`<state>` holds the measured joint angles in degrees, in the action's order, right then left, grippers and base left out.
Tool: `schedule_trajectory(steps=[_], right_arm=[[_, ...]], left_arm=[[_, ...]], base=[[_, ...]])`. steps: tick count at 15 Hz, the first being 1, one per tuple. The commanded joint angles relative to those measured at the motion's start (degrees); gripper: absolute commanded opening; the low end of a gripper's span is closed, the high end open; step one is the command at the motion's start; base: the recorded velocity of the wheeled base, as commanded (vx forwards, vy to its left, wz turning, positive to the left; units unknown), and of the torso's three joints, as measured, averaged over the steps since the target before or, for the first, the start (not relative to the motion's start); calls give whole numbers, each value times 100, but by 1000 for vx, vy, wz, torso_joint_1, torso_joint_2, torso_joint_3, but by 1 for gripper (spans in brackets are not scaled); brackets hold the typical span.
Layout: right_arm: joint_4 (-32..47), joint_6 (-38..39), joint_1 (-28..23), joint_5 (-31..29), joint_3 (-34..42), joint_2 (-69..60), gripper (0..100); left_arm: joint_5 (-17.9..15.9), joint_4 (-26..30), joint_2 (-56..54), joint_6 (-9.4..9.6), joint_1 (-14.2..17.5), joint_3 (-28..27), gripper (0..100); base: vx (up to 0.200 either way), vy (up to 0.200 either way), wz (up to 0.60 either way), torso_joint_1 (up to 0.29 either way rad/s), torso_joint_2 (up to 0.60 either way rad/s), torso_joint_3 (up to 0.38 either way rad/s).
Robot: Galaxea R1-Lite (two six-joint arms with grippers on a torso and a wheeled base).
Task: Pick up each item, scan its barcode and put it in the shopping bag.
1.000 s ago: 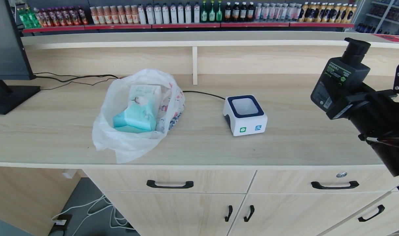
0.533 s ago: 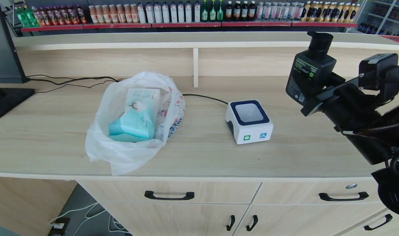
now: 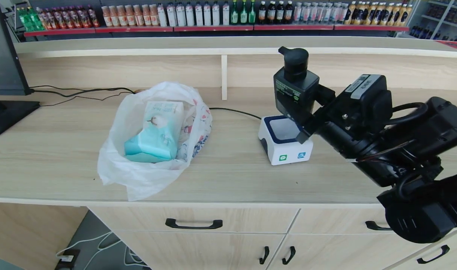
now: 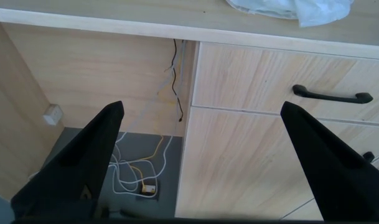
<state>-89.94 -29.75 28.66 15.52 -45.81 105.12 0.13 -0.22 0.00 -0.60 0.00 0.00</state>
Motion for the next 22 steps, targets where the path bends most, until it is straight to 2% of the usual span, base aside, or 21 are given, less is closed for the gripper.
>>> schedule_trajectory(steps=[1, 8, 13, 17, 20, 22], right_arm=[[-6, -84, 8, 39, -24, 193, 0], [-6, -972, -177, 804, -103, 281, 0], [-6, -1631, -264, 1621, -244, 492, 0], [-6, -1877, -757, 2324, -437, 747, 0], [-6, -1868, -1179, 2860, -930, 1002, 0], [-6, -1868, -1143, 2966, -1140, 1230, 0]], left_arm=[[-5, -4, 0, -2, 0, 0, 100], [4, -4, 0, -2, 0, 0, 100], [4, -4, 0, -2, 0, 0, 100], [4, -4, 0, -2, 0, 0, 100], [4, -4, 0, -2, 0, 0, 100], [4, -4, 0, -2, 0, 0, 100]], base=[[0, 0, 0, 0, 0, 0], [0, 0, 0, 0, 0, 0], [0, 0, 0, 0, 0, 0], [0, 0, 0, 0, 0, 0], [0, 0, 0, 0, 0, 0], [0, 0, 0, 0, 0, 0]])
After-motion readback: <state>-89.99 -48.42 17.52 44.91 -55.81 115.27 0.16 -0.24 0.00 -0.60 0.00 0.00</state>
